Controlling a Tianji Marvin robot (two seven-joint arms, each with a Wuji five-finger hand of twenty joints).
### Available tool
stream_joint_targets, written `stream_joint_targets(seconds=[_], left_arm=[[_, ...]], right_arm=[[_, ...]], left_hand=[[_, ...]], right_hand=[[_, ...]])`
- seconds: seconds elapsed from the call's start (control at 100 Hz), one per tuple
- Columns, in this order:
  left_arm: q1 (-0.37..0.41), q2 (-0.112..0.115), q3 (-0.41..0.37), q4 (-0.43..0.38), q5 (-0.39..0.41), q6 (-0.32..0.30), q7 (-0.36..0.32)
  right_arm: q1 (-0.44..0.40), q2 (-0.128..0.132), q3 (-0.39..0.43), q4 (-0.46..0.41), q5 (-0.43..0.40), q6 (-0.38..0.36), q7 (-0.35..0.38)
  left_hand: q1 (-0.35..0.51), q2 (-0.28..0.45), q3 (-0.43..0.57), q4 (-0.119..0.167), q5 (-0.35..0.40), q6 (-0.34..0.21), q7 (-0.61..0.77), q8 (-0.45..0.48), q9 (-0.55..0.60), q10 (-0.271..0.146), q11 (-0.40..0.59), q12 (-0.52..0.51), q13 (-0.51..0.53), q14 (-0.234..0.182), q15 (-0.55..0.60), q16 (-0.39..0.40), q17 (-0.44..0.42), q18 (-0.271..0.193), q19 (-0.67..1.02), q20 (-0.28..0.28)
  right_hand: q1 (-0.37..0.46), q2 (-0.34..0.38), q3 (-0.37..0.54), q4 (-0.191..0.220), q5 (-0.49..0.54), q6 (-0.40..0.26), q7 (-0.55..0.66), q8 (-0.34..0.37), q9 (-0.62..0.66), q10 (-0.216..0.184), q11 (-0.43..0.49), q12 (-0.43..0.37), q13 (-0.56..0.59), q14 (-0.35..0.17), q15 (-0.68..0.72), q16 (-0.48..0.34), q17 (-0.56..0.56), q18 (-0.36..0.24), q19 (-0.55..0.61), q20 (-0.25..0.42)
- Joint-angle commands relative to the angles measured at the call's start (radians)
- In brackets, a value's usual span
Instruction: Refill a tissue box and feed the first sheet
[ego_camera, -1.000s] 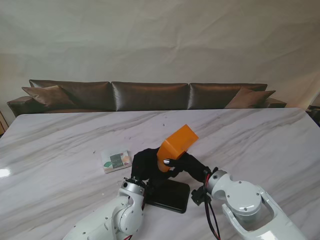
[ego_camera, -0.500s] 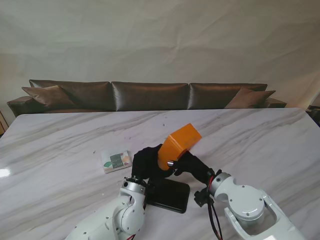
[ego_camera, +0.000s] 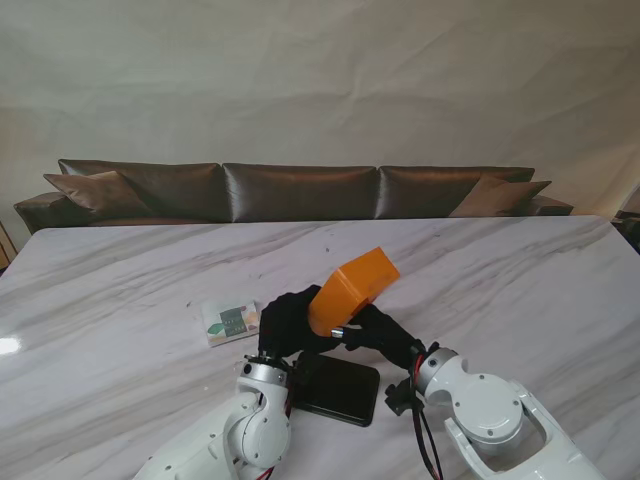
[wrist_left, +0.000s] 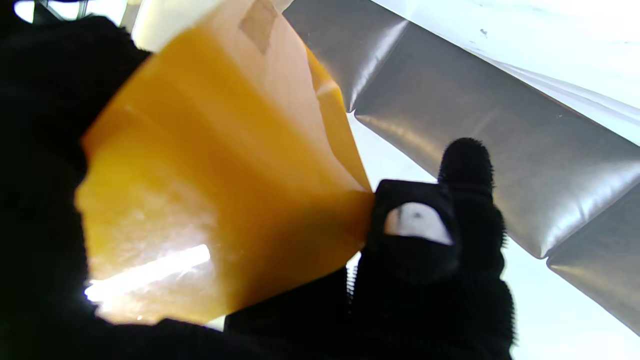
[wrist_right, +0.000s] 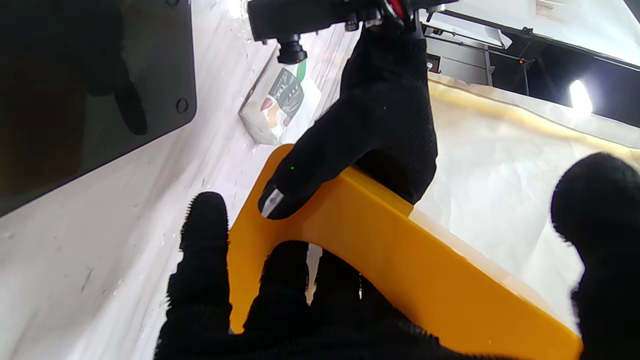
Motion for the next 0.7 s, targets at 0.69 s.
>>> stream_joint_targets(seconds=[0.69], left_arm=[[0.004,-0.002,-0.075,-0.045,-0.016,0.034,0.054]], right_arm=[[-0.047,0.019,0.025,-0.004,-0.047,0.066,0.015]], left_hand=[[0.131,0.263,0.652,0.166,0.081,-0.023,0.148,0.088,0.138,-0.01,0.106,-0.009,0.062,-0.131,0.095,-0.028,0.077,-0.066,2.224,-0.016]], right_hand=[[0.04,0.009,-0.024,0.0,-0.078,0.088,0.259,-0.243,-0.023,0.224,-0.088,-0.049,0.034,0.212,0.015,0.004,0.043,-0.004,0.039,-0.002]])
